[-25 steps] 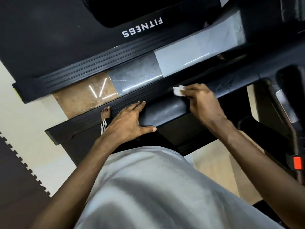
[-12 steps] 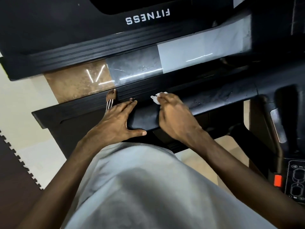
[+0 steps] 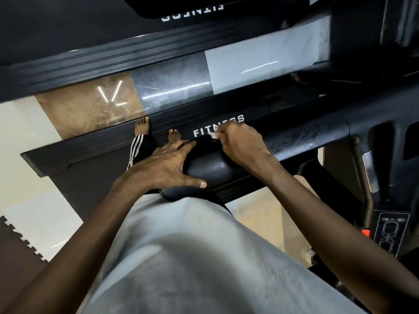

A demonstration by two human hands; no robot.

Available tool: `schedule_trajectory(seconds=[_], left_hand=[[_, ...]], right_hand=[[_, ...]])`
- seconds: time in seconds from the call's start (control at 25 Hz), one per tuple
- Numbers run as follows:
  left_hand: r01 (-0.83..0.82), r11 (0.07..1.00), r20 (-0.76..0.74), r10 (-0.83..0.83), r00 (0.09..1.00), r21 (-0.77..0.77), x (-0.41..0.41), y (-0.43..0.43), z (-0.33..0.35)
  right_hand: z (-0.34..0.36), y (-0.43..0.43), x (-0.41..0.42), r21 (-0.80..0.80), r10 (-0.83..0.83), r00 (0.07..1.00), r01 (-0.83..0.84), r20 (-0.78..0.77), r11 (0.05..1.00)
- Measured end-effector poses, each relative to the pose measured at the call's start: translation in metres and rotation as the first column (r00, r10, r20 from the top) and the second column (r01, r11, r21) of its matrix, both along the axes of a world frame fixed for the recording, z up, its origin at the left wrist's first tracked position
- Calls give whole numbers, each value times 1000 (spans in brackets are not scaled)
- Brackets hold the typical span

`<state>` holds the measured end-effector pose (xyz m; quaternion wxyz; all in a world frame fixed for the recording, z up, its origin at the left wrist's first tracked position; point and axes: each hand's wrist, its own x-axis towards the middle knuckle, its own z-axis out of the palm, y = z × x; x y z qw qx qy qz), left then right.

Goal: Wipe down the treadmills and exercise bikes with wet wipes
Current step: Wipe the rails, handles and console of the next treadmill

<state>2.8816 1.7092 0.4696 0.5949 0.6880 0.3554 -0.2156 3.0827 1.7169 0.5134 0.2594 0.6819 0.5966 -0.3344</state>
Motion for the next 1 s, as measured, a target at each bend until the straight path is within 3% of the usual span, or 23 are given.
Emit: schedule_trajectory(seconds=[0.12, 0.28, 0.48, 0.6, 0.68, 0.76, 0.92, 1.0], left_hand=[[-9, 1000, 5, 9, 1000, -28, 0, 4, -3], [-20, 997, 5, 21, 1000, -68, 4, 7, -5], [-17, 996, 10, 18, 1000, -88, 8, 10, -10], [0, 995, 9, 1, 1000, -96, 8, 11, -10], [0, 996, 24, 2, 1000, -85, 8, 10, -8], [-18, 998, 65, 21, 998, -52, 13, 8, -5], [-116, 982, 177, 88, 980, 150, 36, -10, 7], [-160, 959, 196, 115, 974, 235, 47, -23, 12]], right_hand=[[0, 15, 13, -27, -131, 988, 129, -88, 991], [-2, 20, 56, 65, -142, 981, 134, 136, 989], [0, -7, 4, 47, -22, 999, 23, -34, 999], [27, -24, 30, 258, -169, 980, 190, -104, 947], [43, -37, 66, 411, -288, 955, 289, -64, 865], [52, -52, 69, 469, -391, 920, 361, -35, 806], [54, -86, 37, 417, -253, 956, 293, -150, 860], [57, -88, 57, 492, -320, 941, 333, -114, 804]])
